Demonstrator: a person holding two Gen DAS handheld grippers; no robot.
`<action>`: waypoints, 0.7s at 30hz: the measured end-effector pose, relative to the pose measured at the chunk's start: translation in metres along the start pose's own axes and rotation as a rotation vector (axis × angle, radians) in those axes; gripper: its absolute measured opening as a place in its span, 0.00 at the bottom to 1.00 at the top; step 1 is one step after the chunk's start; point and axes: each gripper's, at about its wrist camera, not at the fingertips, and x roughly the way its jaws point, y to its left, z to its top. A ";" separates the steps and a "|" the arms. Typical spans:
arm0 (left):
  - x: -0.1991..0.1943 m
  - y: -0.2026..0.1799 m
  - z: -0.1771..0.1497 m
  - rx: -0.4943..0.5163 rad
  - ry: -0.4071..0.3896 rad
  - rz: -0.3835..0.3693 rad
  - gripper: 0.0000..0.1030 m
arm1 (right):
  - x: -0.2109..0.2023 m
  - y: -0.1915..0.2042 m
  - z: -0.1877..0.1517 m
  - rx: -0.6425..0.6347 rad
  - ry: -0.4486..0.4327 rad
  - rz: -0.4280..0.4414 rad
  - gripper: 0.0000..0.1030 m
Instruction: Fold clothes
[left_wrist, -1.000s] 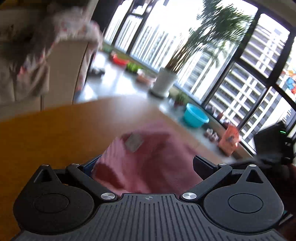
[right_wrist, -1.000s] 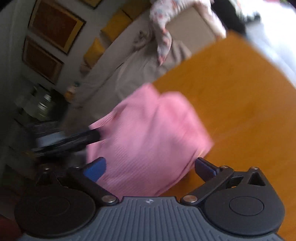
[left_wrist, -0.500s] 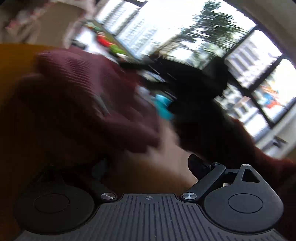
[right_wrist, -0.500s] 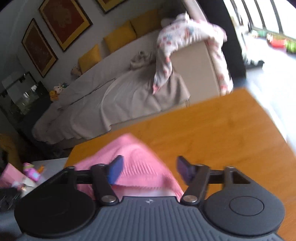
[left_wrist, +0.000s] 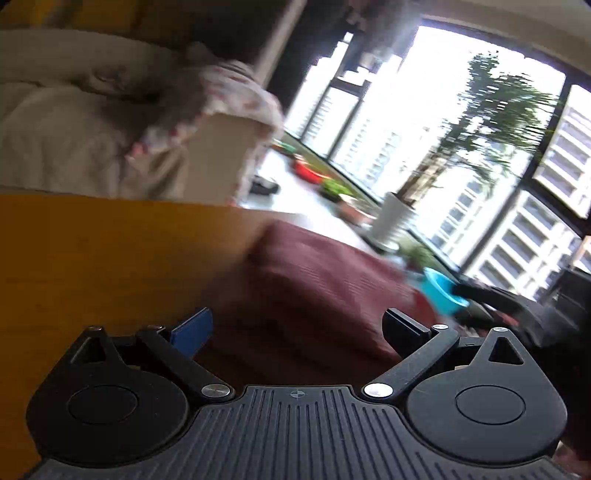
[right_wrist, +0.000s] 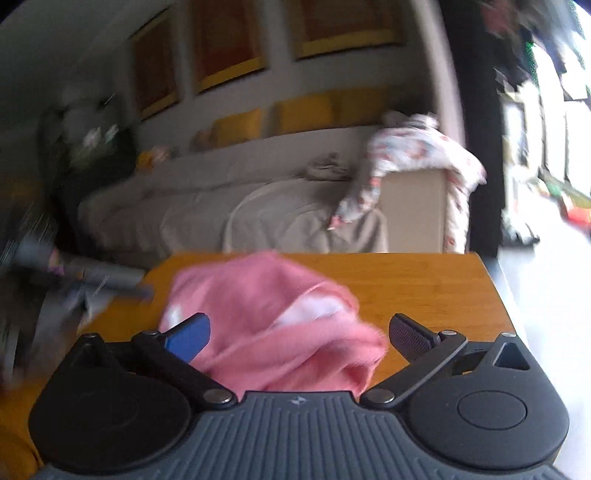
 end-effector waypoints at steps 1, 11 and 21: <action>0.003 0.005 0.002 -0.022 0.004 0.002 0.98 | 0.001 0.014 -0.002 -0.080 0.003 -0.010 1.00; 0.004 0.030 -0.001 -0.152 -0.075 0.056 0.96 | 0.055 0.070 0.008 -0.248 0.025 -0.088 0.91; -0.006 0.048 -0.004 -0.225 -0.085 0.128 0.80 | 0.057 0.098 0.012 -0.309 0.023 -0.084 0.77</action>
